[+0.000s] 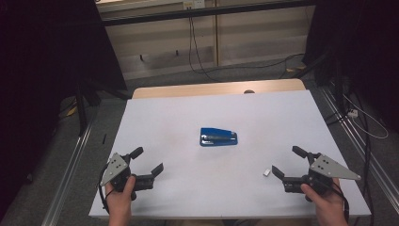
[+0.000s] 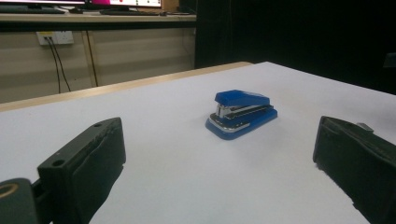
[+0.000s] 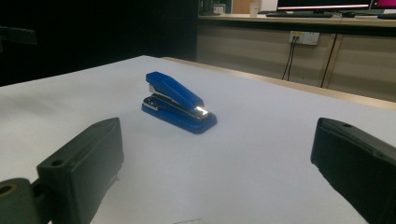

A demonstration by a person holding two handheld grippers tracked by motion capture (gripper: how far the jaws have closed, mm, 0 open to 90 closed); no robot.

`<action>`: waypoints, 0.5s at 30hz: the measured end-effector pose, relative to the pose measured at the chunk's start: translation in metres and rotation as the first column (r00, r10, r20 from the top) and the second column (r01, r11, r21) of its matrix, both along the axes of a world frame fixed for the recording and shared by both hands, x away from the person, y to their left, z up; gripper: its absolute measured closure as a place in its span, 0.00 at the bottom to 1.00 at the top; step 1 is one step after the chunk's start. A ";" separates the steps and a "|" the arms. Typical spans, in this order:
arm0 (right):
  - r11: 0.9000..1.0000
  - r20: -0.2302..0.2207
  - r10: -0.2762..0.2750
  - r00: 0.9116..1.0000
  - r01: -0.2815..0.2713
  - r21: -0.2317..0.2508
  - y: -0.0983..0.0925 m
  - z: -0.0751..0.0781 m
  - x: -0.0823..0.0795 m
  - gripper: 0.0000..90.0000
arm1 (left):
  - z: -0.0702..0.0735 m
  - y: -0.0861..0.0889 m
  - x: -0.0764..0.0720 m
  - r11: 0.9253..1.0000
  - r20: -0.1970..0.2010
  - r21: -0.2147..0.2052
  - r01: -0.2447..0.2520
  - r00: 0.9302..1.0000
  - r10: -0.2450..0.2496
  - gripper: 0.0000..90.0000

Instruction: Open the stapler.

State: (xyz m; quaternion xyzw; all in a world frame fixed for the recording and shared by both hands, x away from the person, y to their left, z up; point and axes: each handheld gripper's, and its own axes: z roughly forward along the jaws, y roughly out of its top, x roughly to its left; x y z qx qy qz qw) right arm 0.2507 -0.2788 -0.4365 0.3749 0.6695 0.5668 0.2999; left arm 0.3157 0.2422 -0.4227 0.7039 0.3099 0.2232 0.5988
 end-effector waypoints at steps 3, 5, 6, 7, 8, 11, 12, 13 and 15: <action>1.000 -0.003 -0.002 1.000 0.002 0.003 0.000 0.000 0.000 0.02 | -0.001 -0.003 0.002 1.000 -0.003 0.009 0.013 1.000 -0.013 0.03; 1.000 0.000 -0.004 1.000 0.004 0.003 0.000 0.000 0.000 0.02 | -0.001 -0.005 0.003 1.000 -0.004 0.011 0.021 1.000 -0.021 0.03; 1.000 0.005 -0.007 1.000 0.007 0.005 -0.001 0.000 0.000 0.02 | -0.001 -0.006 0.004 1.000 -0.005 0.010 0.023 1.000 -0.023 0.03; 1.000 0.003 -0.009 1.000 0.009 0.006 -0.002 0.000 -0.001 0.02 | -0.001 -0.008 0.005 0.999 -0.004 0.012 0.030 1.000 -0.030 0.03; 1.000 0.003 -0.009 1.000 0.009 0.006 -0.002 0.000 -0.001 0.02 | -0.001 -0.008 0.005 0.999 -0.004 0.012 0.030 1.000 -0.030 0.03; 1.000 0.003 -0.017 1.000 0.017 0.010 -0.002 0.000 0.001 0.02 | -0.001 -0.009 0.007 0.999 -0.007 0.013 0.032 0.999 -0.032 0.03; 1.000 0.003 -0.017 1.000 0.017 0.010 -0.002 0.000 0.001 0.02 | -0.002 -0.010 0.008 0.999 -0.009 0.010 0.034 0.999 -0.034 0.03; 1.000 0.003 -0.021 1.000 0.021 0.002 -0.002 0.000 0.002 0.02 | -0.002 -0.010 0.008 0.999 -0.013 0.007 0.034 0.999 -0.034 0.03; 1.000 0.001 -0.020 1.000 0.020 -0.010 -0.001 0.000 0.004 0.02 | -0.002 -0.011 0.011 0.999 -0.013 0.003 0.035 0.999 -0.035 0.03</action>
